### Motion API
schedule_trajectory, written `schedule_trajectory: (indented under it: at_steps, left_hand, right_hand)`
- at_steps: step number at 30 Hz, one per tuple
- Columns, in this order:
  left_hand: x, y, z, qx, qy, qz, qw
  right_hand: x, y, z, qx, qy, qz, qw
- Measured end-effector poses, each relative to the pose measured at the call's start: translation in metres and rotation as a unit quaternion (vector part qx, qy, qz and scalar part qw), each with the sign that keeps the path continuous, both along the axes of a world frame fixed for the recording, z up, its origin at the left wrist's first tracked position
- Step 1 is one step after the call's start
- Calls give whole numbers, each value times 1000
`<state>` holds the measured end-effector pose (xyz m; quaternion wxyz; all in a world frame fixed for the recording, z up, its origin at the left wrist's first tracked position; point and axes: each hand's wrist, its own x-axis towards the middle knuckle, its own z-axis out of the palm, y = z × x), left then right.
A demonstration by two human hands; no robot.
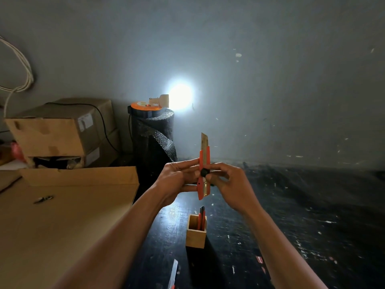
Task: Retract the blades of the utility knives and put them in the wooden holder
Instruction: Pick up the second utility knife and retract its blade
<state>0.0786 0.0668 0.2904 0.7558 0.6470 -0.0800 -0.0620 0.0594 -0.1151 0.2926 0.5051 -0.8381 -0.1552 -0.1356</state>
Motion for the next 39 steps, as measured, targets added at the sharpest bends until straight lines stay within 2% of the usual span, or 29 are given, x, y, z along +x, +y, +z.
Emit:
schedule_trajectory:
  at_steps: [8,18,31,36,39]
  left_hand:
    - [1,-6,14,43,-29,34,998]
    - [2,-10,22,41,-45,98,993]
    - [4,-9,22,37,-79,97,991]
    - [2,-8,25,39,-90,99,990]
    - [2,-7,24,36,-86,101,990]
  right_hand:
    - [0,-2,-9,-8,5,2,1000]
    - [-11,1,-16,-34,-4,15,999]
    - [-11,4,-9,-38,-24,7,999]
    - [-12,10,-8,-13,-37,-10,999]
    - [-17,10,-5,-32,-45,3,998]
